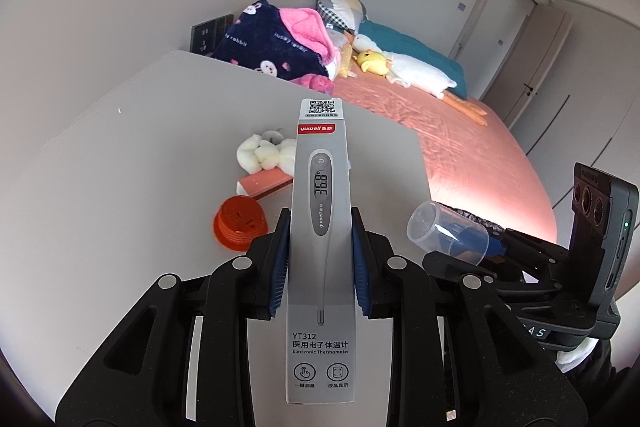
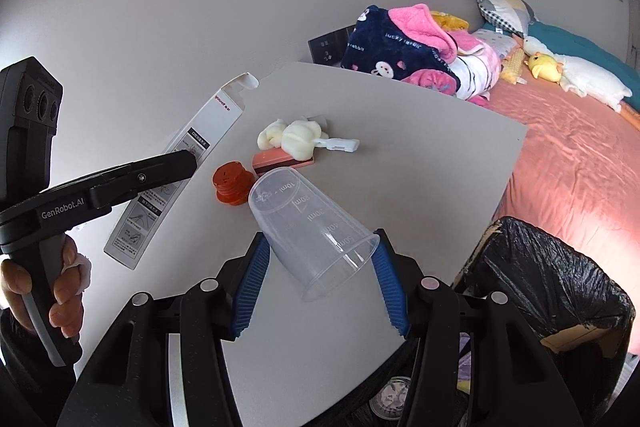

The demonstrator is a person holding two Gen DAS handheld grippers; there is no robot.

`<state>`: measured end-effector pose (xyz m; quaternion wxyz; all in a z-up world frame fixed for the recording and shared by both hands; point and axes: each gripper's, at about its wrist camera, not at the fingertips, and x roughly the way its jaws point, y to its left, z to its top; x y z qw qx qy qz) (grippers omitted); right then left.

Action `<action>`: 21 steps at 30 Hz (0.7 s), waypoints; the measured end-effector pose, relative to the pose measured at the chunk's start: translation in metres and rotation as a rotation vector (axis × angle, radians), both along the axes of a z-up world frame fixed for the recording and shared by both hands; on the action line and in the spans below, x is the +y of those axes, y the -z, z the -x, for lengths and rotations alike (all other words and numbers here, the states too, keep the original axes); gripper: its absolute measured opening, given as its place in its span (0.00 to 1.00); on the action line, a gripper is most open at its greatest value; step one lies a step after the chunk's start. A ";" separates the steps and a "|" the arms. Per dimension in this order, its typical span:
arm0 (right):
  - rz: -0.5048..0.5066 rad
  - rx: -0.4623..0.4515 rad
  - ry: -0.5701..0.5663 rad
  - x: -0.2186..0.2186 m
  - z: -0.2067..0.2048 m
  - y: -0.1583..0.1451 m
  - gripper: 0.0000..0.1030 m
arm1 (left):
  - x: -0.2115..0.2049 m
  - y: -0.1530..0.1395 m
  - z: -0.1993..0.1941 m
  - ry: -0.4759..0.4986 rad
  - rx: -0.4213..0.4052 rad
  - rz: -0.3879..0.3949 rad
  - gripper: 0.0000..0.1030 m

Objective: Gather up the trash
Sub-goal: 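Carry the thermometer box and clear cup over the bin and release both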

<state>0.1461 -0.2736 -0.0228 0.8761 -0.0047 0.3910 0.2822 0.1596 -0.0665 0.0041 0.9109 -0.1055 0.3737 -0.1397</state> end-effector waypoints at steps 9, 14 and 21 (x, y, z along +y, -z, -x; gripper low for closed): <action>-0.021 -0.017 0.075 -0.038 0.020 -0.006 0.53 | -0.034 -0.003 0.005 0.068 0.004 -0.004 0.27; -0.026 -0.021 0.107 -0.057 0.028 -0.008 0.53 | -0.053 -0.008 0.012 0.101 -0.007 -0.008 0.27; -0.037 -0.037 0.146 -0.081 0.043 -0.013 0.53 | -0.077 -0.010 0.020 0.145 -0.004 -0.004 0.27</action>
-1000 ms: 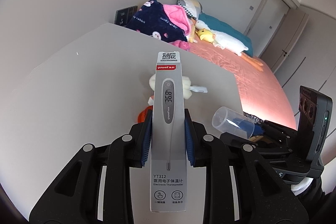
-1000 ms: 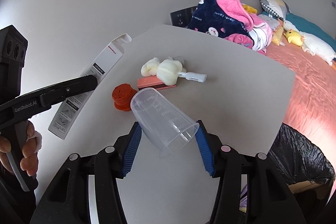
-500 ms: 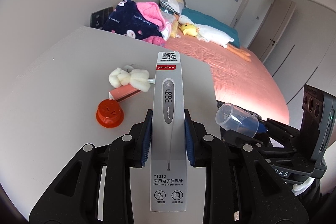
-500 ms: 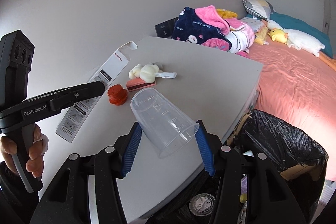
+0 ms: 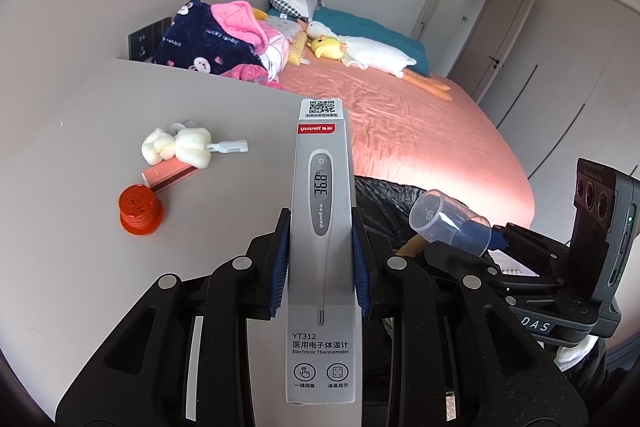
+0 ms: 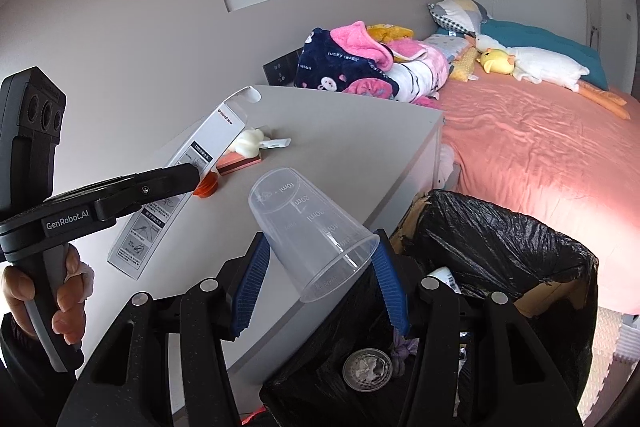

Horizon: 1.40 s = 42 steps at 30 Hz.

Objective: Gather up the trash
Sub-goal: 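Carry the thermometer box and clear cup over the bin and release both, then move the left tool to the orange lid on the desk and grasp it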

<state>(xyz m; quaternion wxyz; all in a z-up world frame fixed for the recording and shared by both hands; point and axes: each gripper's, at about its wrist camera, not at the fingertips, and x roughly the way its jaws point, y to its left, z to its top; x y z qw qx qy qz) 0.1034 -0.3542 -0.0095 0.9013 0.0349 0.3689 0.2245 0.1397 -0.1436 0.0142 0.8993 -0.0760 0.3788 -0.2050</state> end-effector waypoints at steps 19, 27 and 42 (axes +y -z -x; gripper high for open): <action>-0.007 -0.037 0.148 -0.069 0.024 -0.015 0.53 | -0.074 -0.001 0.003 0.155 0.014 -0.006 0.27; -0.045 -0.049 0.256 -0.110 0.029 -0.024 0.54 | -0.106 0.008 -0.002 0.294 0.072 0.045 0.39; -0.073 -0.095 0.380 -0.133 0.033 -0.031 0.85 | -0.093 0.006 0.000 0.251 0.053 0.114 0.94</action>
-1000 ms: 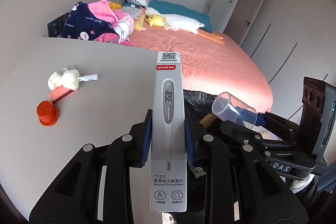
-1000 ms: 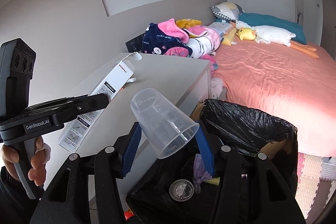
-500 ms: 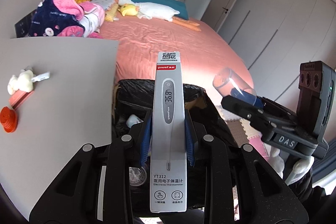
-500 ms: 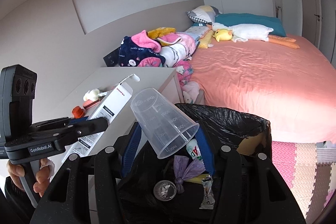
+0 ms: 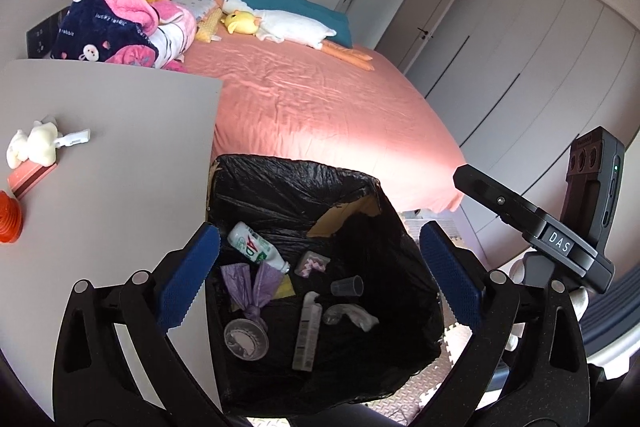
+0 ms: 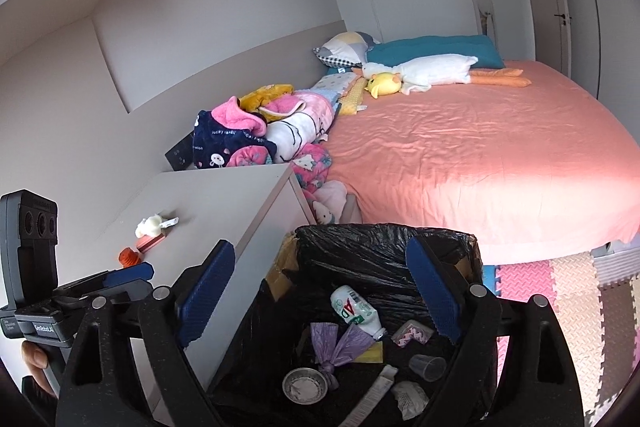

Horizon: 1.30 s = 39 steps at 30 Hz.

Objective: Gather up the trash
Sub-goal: 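Move the left tool to the orange lid on the desk and grasp it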

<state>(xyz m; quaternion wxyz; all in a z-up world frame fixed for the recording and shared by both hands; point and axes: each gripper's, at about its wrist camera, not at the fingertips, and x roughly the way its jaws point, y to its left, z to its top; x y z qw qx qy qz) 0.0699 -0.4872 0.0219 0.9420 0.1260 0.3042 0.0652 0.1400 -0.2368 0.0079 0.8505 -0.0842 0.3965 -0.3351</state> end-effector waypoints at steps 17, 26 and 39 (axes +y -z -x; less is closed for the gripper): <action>0.030 0.012 -0.135 0.064 -0.019 0.010 0.85 | 0.059 0.008 -0.009 -0.146 -0.013 -0.046 0.94; 0.031 0.016 -0.194 0.097 -0.033 0.016 0.85 | 0.096 0.013 -0.012 -0.228 -0.010 -0.063 0.94; 0.034 0.027 -0.260 0.135 -0.058 0.022 0.85 | 0.134 0.021 -0.018 -0.329 -0.026 -0.124 0.94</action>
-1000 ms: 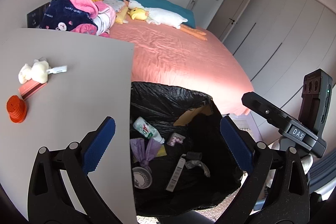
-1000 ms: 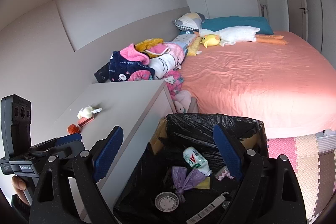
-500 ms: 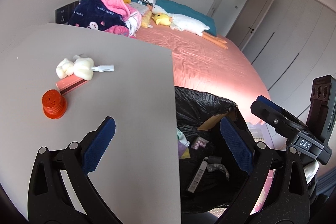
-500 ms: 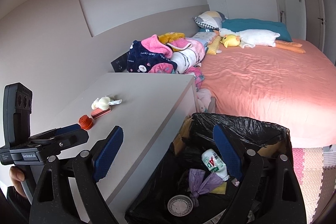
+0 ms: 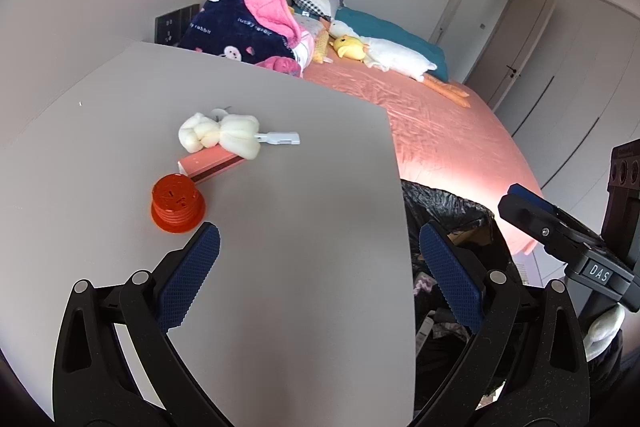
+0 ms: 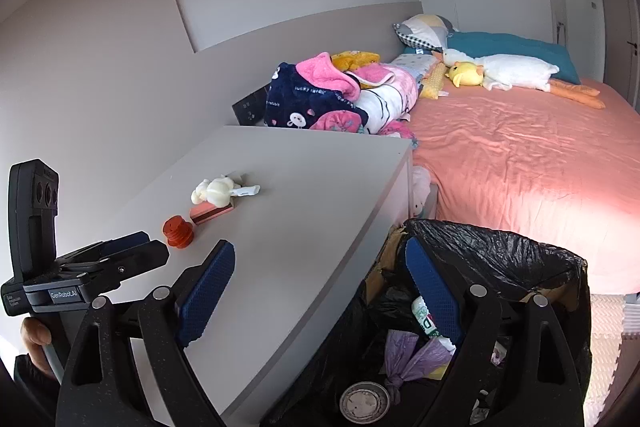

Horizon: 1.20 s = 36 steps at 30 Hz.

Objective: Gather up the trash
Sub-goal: 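Move the left tool to the orange lid on the desk and grasp it, then grasp the white foam toy with the right tool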

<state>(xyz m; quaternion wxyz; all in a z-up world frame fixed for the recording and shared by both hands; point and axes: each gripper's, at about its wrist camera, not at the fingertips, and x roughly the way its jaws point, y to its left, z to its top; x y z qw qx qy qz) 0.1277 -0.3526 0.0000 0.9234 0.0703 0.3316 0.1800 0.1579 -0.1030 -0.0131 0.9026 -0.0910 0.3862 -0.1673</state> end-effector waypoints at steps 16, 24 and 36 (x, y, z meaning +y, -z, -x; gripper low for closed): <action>0.021 0.014 -0.088 0.046 -0.031 0.007 0.85 | 0.038 0.018 -0.023 -0.145 0.017 -0.107 0.82; 0.037 0.024 -0.119 0.065 -0.043 0.010 0.85 | 0.047 0.034 -0.041 -0.171 0.052 -0.163 0.65; 0.068 0.031 -0.178 0.100 -0.062 0.014 0.85 | 0.052 0.046 -0.054 -0.155 0.095 -0.209 0.43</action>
